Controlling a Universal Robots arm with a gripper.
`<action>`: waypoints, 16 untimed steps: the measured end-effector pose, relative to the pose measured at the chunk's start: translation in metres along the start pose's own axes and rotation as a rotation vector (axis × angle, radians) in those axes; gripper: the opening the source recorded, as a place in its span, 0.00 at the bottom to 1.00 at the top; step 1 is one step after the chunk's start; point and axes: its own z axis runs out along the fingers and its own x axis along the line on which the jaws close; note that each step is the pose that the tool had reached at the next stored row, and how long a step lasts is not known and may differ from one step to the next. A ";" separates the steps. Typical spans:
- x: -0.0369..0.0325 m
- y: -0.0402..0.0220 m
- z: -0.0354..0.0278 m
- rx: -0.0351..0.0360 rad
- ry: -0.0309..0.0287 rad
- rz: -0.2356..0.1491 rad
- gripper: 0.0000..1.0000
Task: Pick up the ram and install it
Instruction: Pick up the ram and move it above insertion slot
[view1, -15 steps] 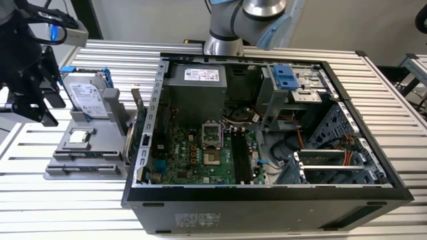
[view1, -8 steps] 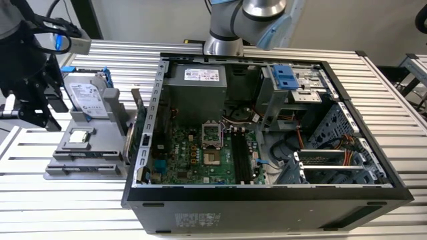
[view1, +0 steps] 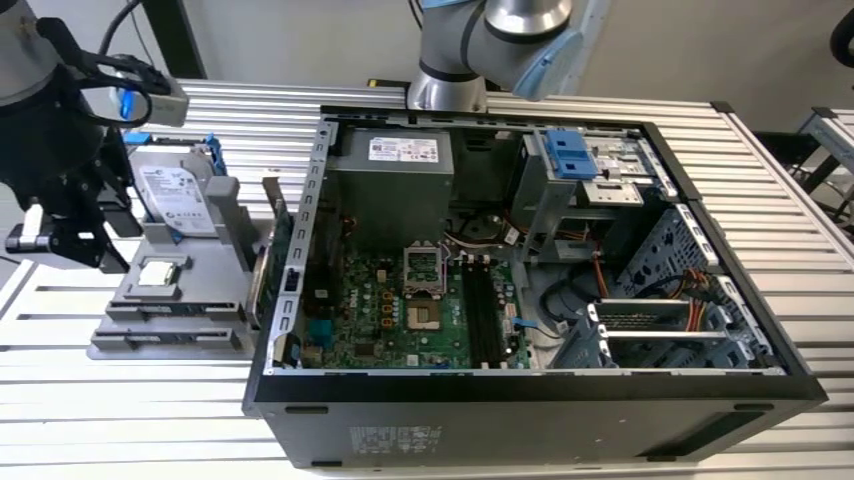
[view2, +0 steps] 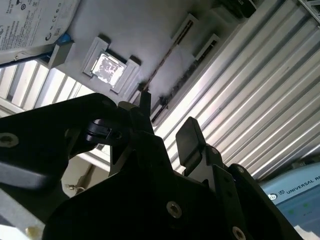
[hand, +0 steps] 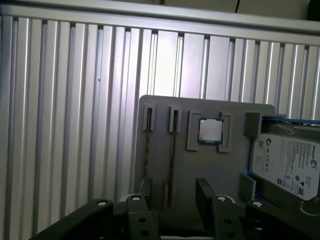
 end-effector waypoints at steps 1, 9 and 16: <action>0.0005 0.0000 0.0013 -0.0003 0.0003 0.000 1.00; 0.0084 0.0001 0.0146 -0.0011 0.0005 -0.005 1.00; 0.0099 0.0001 0.0243 -0.0014 0.0015 -0.006 1.00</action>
